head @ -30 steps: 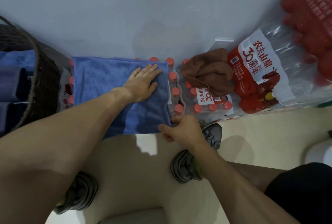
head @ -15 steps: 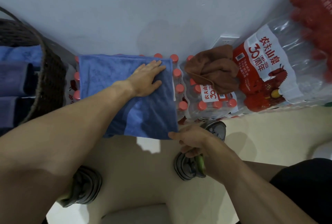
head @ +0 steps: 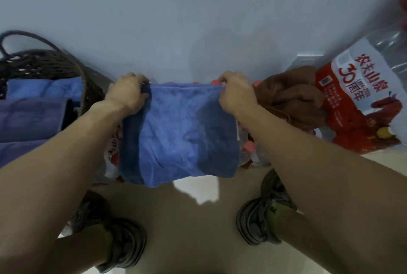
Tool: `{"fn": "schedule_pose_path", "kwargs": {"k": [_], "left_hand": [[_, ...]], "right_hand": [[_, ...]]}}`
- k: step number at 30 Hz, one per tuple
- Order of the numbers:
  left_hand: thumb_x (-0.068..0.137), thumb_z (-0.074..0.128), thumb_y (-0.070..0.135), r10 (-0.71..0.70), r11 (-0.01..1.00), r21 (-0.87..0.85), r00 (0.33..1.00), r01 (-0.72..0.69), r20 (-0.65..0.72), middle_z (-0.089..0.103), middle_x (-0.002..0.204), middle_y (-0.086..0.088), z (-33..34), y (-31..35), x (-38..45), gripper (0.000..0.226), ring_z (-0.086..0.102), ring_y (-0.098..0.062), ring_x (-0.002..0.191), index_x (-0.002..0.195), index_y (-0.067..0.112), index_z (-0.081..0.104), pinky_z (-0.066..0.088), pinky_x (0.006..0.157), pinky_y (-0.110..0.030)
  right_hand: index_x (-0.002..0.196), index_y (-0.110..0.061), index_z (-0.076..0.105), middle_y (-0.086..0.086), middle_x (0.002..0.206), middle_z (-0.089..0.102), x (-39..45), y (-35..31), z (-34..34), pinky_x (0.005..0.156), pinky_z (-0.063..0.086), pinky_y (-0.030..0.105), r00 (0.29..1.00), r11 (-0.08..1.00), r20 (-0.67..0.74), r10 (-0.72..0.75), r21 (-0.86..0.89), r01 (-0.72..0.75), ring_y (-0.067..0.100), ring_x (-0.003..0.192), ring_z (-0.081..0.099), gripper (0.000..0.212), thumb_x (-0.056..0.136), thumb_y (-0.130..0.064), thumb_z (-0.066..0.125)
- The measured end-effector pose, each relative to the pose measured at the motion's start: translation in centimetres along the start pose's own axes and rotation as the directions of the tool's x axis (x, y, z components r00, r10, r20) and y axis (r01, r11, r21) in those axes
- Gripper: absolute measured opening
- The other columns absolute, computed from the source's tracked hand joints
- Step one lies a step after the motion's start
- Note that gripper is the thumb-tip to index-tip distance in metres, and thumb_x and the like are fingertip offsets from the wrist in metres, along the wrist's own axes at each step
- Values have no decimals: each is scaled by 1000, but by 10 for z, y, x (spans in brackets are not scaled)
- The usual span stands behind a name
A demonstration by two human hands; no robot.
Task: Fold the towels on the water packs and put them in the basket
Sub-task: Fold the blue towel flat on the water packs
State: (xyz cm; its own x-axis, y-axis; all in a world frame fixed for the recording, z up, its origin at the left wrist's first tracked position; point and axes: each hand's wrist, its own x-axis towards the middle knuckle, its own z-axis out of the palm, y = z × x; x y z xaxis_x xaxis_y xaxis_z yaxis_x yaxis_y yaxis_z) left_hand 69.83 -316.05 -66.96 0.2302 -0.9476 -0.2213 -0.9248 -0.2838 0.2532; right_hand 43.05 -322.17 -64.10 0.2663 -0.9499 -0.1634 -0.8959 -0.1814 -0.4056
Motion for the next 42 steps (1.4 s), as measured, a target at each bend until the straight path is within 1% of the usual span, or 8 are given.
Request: {"fn": "schedule_pose_path", "kwargs": {"k": [7,12,18,22,30,35,37,42], "left_hand": [[81,76,24,23,997,-72,999,-27,-49,64,83,-8,-6,-13,1,28,62,-34,92,105,16,65,50,77,-38],[84,74,25,97,995,-10,995,-97,-32,69,89,-13,-27,-14,-1,19,61,-30,82,93,10,69,42,68,-31],[86,72,20,354,921,52,888,-385,294,59,65,5,-83,1,-24,15,57,-20,64,74,17,63,37,59,-24],[83,76,15,329,944,-126,837,-305,438,64,62,1,-109,-5,-57,15,51,-10,55,75,9,65,45,59,-23],[79,73,27,227,955,-297,578,27,784,68,67,-12,-120,-11,-97,16,66,-27,59,77,11,75,55,57,-32],[90,65,25,141,983,-169,297,69,944,58,58,-9,-117,-3,-90,17,55,-17,48,79,16,74,47,52,-24],[90,65,29,114,987,-146,353,64,929,50,49,-7,-113,-5,-86,20,44,-15,39,84,12,71,35,44,-19],[87,70,28,14,944,-260,759,205,651,42,47,-11,-88,-19,-65,30,29,-16,37,89,-1,66,23,38,-17]], "right_hand": [[125,-21,53,13,125,53,34,8,17,100,43,42,997,976,73,-7,-218,23,34,119,45,35,92,-27,62],[106,-10,63,15,113,65,37,6,0,86,51,35,979,973,190,72,-229,-27,34,106,61,29,85,-29,71],[92,-17,64,1,76,63,15,1,-71,55,44,24,903,991,413,-117,-12,134,18,67,57,32,71,-20,87],[80,-17,66,-8,58,63,-19,5,-108,48,44,16,823,970,516,-239,160,182,6,51,56,26,69,-23,89],[81,-17,71,-9,63,62,-64,31,-125,63,48,17,721,945,644,-255,324,45,6,60,57,18,85,-34,70],[97,-3,70,7,90,73,-61,40,-110,80,55,37,488,955,858,-162,260,-140,22,84,67,24,94,-25,59],[100,0,70,14,94,71,-54,43,-103,83,55,42,518,966,847,-117,217,-137,27,83,64,30,94,-27,59],[89,-5,67,8,70,62,-35,46,-84,53,48,28,791,964,610,-47,236,-125,19,57,54,29,97,-31,59]]}}
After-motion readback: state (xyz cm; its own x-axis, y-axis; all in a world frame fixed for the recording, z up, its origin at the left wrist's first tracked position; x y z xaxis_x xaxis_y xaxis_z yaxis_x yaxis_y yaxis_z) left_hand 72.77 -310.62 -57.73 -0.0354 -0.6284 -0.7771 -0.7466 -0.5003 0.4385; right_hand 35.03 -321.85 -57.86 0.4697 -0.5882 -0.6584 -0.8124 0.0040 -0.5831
